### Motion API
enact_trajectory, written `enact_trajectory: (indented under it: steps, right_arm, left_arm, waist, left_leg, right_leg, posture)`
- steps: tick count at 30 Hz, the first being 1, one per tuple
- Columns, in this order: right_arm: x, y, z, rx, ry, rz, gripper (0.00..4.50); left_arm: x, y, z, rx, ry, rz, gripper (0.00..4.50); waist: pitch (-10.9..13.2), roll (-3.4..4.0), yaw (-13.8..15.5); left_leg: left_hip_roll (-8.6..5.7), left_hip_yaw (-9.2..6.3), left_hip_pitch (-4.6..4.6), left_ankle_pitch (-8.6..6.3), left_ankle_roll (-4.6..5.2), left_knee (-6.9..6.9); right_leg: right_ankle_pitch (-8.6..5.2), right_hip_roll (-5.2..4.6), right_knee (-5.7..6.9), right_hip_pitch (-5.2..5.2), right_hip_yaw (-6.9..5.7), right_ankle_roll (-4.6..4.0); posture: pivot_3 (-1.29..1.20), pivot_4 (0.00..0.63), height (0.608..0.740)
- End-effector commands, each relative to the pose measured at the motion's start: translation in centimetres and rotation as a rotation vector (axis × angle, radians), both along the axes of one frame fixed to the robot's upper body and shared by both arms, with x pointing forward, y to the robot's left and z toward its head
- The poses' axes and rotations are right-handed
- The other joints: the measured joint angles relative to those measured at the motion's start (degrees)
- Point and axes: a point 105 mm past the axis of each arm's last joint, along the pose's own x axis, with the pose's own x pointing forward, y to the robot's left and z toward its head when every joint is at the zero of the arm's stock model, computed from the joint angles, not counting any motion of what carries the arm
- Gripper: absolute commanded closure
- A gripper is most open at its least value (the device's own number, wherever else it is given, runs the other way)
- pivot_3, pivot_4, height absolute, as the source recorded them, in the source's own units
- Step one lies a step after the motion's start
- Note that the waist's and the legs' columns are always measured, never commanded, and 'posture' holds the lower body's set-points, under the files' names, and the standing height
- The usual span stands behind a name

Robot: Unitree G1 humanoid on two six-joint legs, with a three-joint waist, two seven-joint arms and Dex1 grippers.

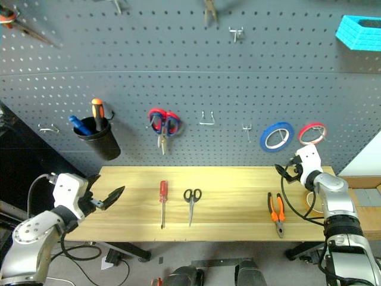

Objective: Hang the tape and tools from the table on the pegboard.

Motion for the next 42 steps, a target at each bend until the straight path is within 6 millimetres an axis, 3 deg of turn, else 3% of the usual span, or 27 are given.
enact_trajectory:
  steps: [1, 7, 16, 20, 25, 30, 36, 42]
  right_arm:
    - [0.0, -0.2, 1.4, 0.002, -0.043, 0.005, 0.0]
    - [-0.5, -0.4, 0.7, 0.014, 0.003, -0.011, 0.0]
    - [-2.9, -2.6, -2.8, 0.043, 0.174, -0.196, 0.0]
    - [-3.8, -3.9, -4.8, 0.048, 0.295, -0.307, 0.0]
    - [-3.7, -4.5, -4.7, 0.148, 0.294, -0.4, 0.0]
    - [-3.7, -5.2, -5.4, 0.195, 0.301, -0.499, 0.0]
    - [-3.7, -5.3, -6.6, 0.204, 0.308, -0.578, 0.0]
    - [-3.8, -5.9, -8.1, 0.204, 0.362, -0.691, 0.0]
  left_arm:
    - [0.3, 0.0, 1.2, 0.006, -0.035, -0.01, 0.08]
    - [0.4, -1.5, 1.3, -0.02, -0.013, -0.081, 0.08]
    - [0.2, -10.3, -1.3, 0.009, 0.106, -0.437, 0.08]
    - [0.4, -15.0, -1.5, -0.044, 0.107, -0.578, 0.08]
    - [0.7, -19.5, -1.8, -0.049, 0.102, -0.693, 0.08]
    - [0.4, -23.7, -0.4, -0.089, 0.066, -0.781, 0.08]
    - [-0.8, -24.0, 0.3, -0.071, 0.076, -0.837, 0.08]
    - [-0.2, -21.0, 0.8, 0.004, 0.094, -0.818, 0.08]
  waist:
    - [0.0, 0.0, 0.0]
    - [0.12, -0.02, -0.04]
    - [0.89, -0.24, -0.11]
    - [1.5, -0.24, -0.31]
    - [2.98, -0.45, -0.43]
    - [4.39, -0.61, -0.51]
    - [5.54, -0.66, -0.73]
    - [6.39, -0.75, -0.93]
  left_leg:
    - [0.0, 0.0, 0.0, 0.0, 0.0, 0.0]
    - [0.01, 0.02, -0.01, 0.0, 0.0, 0.0]
    - [0.03, 0.03, -0.04, 0.0, 0.0, 0.0]
    - [0.05, 0.08, -0.06, 0.0, 0.01, 0.02]
    - [0.06, 0.13, -0.08, 0.0, 0.01, 0.05]
    - [0.07, 0.11, -0.23, -0.01, 0.03, 0.03]
    - [0.07, 0.13, -0.35, -0.03, 0.05, -0.02]
    - [0.08, 0.16, -0.37, -0.02, 0.05, 0.01]
  right_leg:
    - [0.0, 0.0, 0.0, 0.0, 0.01, 0.0]
    - [0.0, 0.0, 0.0, 0.0, 0.04, 0.01]
    - [0.0, -0.01, -0.03, 0.0, 0.08, 0.0]
    - [0.0, -0.02, -0.01, -0.03, 0.11, 0.0]
    - [0.02, -0.01, -0.01, -0.01, 0.12, 0.02]
    - [0.03, -0.01, -0.03, -0.15, 0.1, 0.01]
    - [0.04, -0.01, 0.04, -0.33, 0.12, 0.0]
    - [0.03, -0.01, 0.02, -0.34, 0.12, 0.0]
  posture:
    - [-0.02, 0.125, 0.74]
    - [-0.04, 0.145, 0.74]
    - [-0.09, 0.177, 0.74]
    - [-0.1, 0.203, 0.74]
    - [-0.1, 0.246, 0.74]
    - [-0.09, 0.272, 0.74]
    - [-0.08, 0.286, 0.74]
    - [-0.07, 0.3, 0.74]
